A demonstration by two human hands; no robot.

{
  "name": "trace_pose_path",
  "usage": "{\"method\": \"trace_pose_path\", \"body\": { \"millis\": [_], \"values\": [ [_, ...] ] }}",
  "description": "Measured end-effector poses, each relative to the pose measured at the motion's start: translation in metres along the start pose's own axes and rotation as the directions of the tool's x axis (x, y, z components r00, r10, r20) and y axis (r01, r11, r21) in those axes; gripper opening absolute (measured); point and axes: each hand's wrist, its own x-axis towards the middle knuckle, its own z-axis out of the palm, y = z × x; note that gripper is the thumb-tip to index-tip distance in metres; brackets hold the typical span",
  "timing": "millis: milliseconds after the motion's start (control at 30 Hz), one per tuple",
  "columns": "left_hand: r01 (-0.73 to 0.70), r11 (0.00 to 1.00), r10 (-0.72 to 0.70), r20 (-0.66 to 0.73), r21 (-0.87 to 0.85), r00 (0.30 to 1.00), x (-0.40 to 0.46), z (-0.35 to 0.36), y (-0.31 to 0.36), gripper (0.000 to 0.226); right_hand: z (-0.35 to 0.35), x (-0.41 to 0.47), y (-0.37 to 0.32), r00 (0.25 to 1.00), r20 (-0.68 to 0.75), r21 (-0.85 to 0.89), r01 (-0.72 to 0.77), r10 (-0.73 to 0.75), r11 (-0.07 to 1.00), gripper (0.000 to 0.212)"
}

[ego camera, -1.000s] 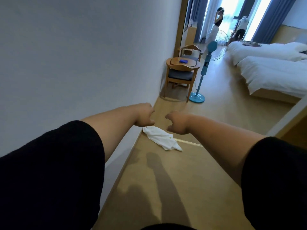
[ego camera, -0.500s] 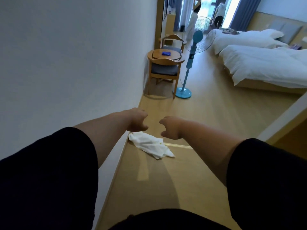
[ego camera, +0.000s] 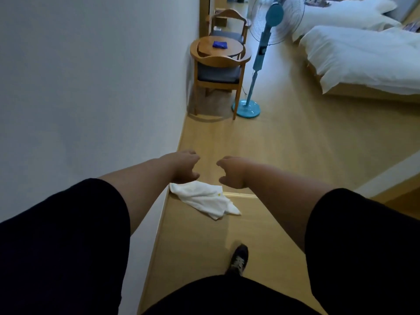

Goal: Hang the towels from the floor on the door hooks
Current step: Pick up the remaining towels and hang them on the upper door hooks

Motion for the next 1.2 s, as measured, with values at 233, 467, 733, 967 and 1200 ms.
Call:
{"method": "trace_pose_path", "body": {
  "millis": [233,467,733,967,1200],
  "values": [
    [0.071,0.997,-0.071,0.086,0.010,0.994,0.114,0.018,-0.046,0.054,0.006,0.133,0.058,0.994,0.077,0.004,0.080,-0.080,0.997,0.060],
    [0.188,0.982,-0.179,0.215,-0.023,0.960,0.222,0.021,-0.084,0.051,-0.013,0.258,0.122,0.964,0.166,-0.019,0.213,-0.207,0.977,0.051],
    [0.261,0.957,-0.212,0.302,-0.130,0.929,0.306,0.055,-0.120,0.052,-0.004,0.356,0.159,0.927,0.268,0.037,0.262,-0.262,0.964,0.051],
    [0.262,0.942,-0.156,0.422,-0.208,0.893,0.370,0.131,-0.164,0.045,0.054,0.433,0.165,0.877,0.410,0.100,0.229,-0.250,0.968,0.052],
    [0.112,0.949,0.025,0.425,-0.293,0.905,0.456,0.263,-0.213,0.041,0.176,0.533,0.160,0.858,0.498,0.193,0.029,-0.124,0.981,0.052]
  ]
}}
